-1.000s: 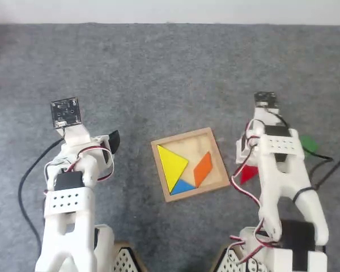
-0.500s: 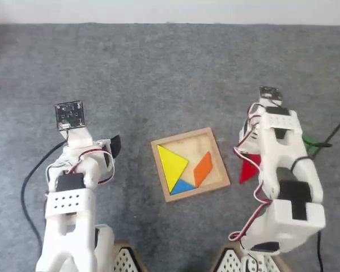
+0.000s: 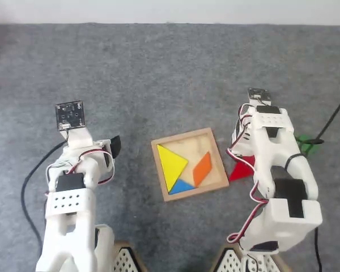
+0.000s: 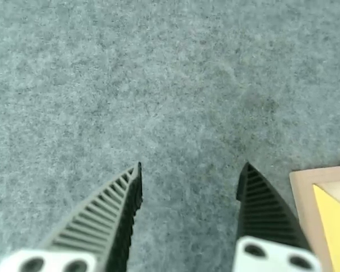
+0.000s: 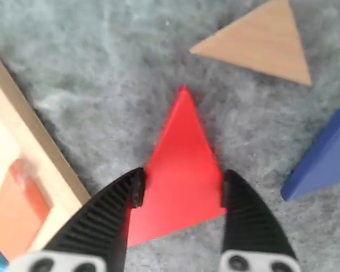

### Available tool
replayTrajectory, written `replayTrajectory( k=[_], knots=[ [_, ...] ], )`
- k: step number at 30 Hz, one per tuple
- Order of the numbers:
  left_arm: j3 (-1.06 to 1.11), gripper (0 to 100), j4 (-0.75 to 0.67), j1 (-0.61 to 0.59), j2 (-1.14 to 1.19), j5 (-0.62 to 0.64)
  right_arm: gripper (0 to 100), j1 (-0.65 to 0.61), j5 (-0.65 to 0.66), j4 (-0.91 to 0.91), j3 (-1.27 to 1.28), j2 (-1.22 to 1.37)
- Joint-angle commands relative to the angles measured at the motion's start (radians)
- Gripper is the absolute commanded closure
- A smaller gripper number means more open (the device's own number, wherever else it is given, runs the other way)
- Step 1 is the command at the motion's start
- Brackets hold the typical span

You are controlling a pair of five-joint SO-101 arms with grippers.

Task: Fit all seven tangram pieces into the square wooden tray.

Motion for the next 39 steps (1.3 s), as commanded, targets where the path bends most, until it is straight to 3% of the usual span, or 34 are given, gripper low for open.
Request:
replayTrajectory(
  k=[1, 10, 16, 22, 39],
  knots=[
    [-0.008, 73, -0.005, -0.005, -0.012, -0.009, 88.7, -0.008, -0.008, 0.03, 0.006, -0.015],
    [-0.007, 73, -0.006, 0.0, -0.008, -0.009, 69.7, 0.093, -0.121, 0.061, 0.092, -0.159],
    [-0.007, 73, -0.006, 0.002, -0.006, -0.009, 73.3, 0.001, -0.295, 0.05, 0.13, -0.182],
    [-0.007, 73, -0.006, 0.002, -0.006, -0.009, 74.6, -0.01, -0.442, 0.047, 0.13, -0.173],
    [-0.007, 73, -0.006, 0.0, -0.006, -0.011, 74.3, 0.131, -0.454, 0.076, 0.098, -0.147]
  ],
)
